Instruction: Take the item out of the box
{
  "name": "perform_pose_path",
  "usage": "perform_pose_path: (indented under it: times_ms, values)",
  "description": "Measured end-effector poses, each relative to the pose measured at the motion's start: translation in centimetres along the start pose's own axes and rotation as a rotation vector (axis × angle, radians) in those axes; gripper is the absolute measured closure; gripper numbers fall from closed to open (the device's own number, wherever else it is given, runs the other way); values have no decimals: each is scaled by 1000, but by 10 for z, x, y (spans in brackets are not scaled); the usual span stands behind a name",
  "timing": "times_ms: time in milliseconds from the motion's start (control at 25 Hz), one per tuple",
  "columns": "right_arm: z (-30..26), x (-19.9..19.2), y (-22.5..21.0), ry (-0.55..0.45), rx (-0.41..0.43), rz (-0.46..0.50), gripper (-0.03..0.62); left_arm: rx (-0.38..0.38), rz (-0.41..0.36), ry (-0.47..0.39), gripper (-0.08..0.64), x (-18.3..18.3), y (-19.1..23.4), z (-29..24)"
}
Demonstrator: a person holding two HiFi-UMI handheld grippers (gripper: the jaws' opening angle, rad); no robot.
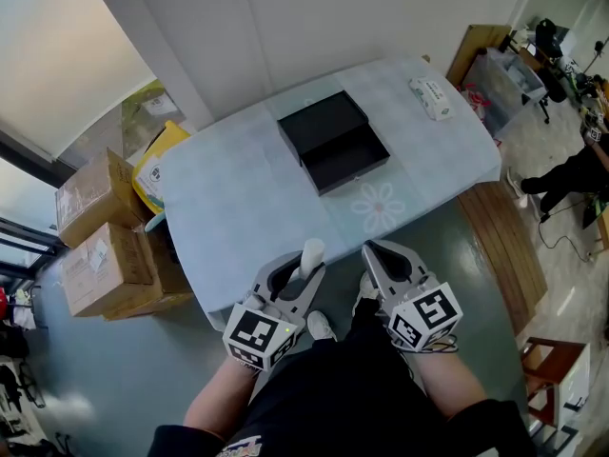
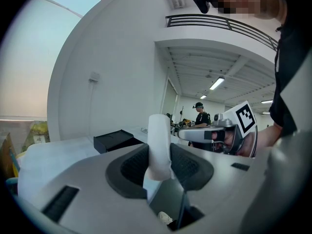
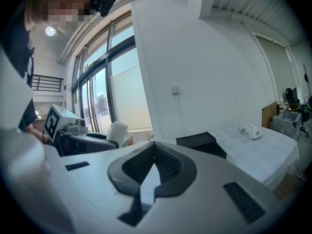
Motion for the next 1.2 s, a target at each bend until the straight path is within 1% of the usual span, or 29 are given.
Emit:
perform_pose_path:
  times_ms: [400, 1200]
  values:
    - [2, -3, 14, 3, 11, -3, 583, -7, 6, -11, 423, 0, -6, 12]
    - [29, -6, 14, -13, 1, -3, 583, -9, 4, -16, 423, 0, -31, 10]
Point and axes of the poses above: the fingertips, and each gripper's own axes: z backward along the fingers, y to its left, x out of its top, the point moved 1 cm from there along z, backward along the fingers, and after that the axes turned 15 degrees about x, right-handed, at the moved point
